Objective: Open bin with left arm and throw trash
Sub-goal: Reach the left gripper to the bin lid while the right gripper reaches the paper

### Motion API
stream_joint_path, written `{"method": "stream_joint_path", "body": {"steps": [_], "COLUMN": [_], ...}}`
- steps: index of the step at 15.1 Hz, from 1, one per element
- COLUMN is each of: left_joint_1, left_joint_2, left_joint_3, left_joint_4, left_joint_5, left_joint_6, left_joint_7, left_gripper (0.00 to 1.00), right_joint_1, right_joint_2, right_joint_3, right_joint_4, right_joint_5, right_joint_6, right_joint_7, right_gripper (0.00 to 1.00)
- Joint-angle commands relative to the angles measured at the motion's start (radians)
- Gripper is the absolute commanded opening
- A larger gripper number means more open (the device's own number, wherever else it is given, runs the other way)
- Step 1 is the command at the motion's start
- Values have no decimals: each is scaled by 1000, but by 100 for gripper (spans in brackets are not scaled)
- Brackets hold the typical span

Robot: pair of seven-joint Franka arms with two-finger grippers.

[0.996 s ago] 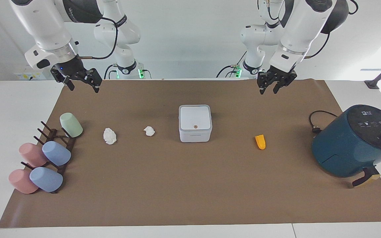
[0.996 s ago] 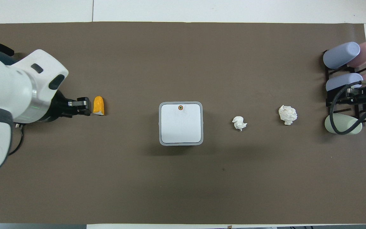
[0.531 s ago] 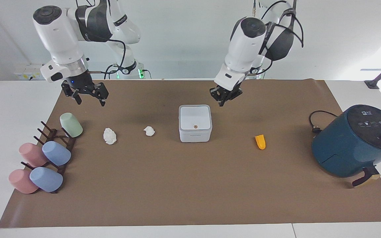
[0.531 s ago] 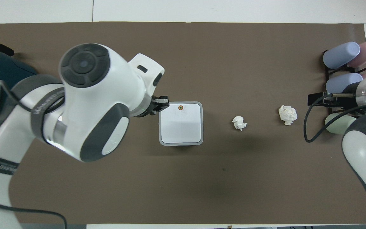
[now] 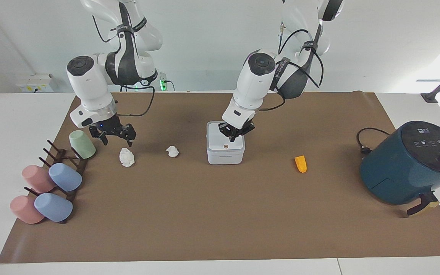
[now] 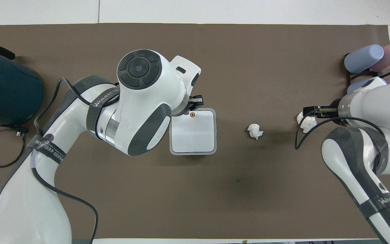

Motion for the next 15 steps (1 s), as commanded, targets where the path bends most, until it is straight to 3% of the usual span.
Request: {"method": "stream_joint_path", "body": {"steps": [1,8,15], "left_joint_1": [-37,-37,-39], "left_joint_2": [14,40,38], "left_joint_3": [13,13,15], "left_joint_4": [-37,-47,-74], "left_joint_5": [0,25,26], "left_joint_6": [68,89,100], "left_joint_7": [8,97,106], "left_gripper": [0,0,0], "right_joint_1": [-33,-15,-27], "right_joint_2": [11,45,57], "right_joint_3": [5,6,6], "right_joint_4": [-49,-118,-132], "right_joint_5": [6,6,6], "right_joint_6": [57,192,198], "right_joint_7": [-128,-151,-272], "right_gripper": [100,100,100]}}
